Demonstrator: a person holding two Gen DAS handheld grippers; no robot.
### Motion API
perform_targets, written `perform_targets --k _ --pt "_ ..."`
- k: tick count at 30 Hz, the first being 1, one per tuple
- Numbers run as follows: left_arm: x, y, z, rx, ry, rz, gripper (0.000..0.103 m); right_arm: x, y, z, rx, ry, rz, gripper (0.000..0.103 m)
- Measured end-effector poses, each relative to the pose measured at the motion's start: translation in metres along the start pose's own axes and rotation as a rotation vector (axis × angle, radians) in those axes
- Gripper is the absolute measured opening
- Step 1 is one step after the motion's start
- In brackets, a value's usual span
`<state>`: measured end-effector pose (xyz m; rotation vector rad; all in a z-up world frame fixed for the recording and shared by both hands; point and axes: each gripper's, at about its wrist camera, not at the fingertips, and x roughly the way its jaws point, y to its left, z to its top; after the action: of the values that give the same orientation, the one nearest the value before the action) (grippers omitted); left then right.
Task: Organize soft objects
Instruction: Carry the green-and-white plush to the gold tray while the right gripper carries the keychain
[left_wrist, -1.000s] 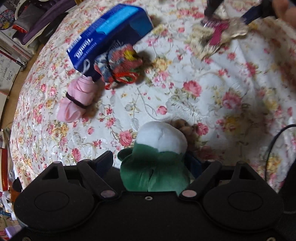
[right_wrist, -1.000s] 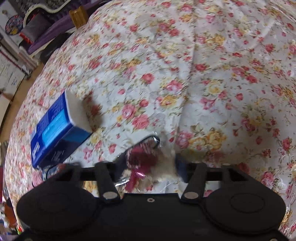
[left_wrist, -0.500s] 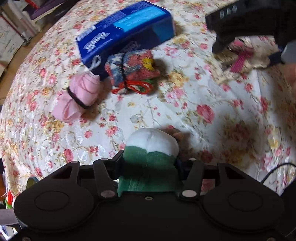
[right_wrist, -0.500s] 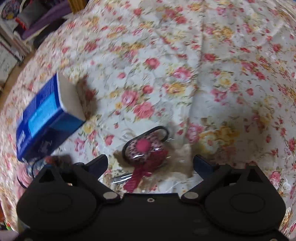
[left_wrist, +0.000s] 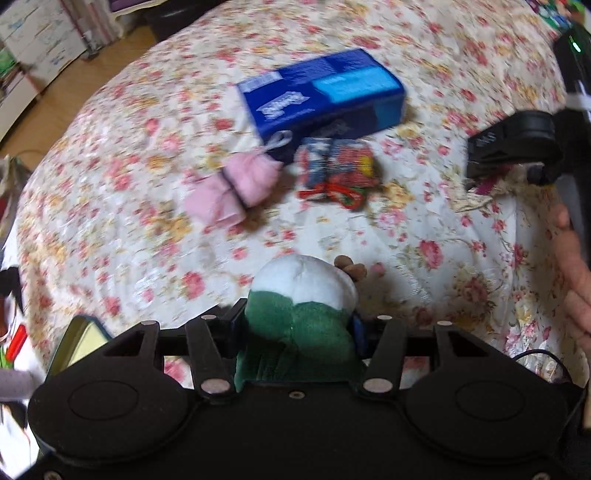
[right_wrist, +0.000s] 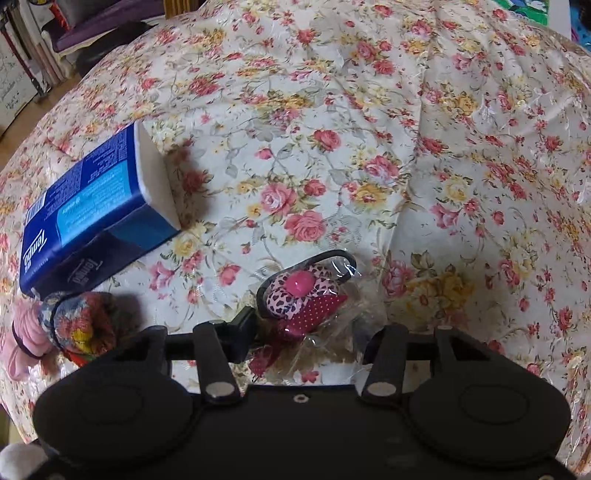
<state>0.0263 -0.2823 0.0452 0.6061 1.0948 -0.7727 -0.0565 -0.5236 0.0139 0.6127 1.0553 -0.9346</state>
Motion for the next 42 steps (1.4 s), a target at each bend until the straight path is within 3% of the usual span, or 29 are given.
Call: perform_targets --k 10,24,35,42 --pt "-0.031 0.083 -0.048 -0.186 -0.007 0.052 0.052 -0.019 -0.012 0.000 0.037 -0.069 0.028 0.050" --pt "-0.027 0.216 -0.133 -0.505 0.054 0.177 0.052 -0.034 0.023 -0.019 -0.055 -0.124 0.023 0.050" --pt "-0.012 0.259 -0.159 -0.627 0.042 0.173 0.053 -0.138 0.047 -0.061 -0.140 -0.238 0.150 0.051" --pt "0.004 0.275 -0.153 -0.653 0.038 0.195 0.053 -0.192 0.094 -0.110 -0.305 -0.241 0.277 0.051"
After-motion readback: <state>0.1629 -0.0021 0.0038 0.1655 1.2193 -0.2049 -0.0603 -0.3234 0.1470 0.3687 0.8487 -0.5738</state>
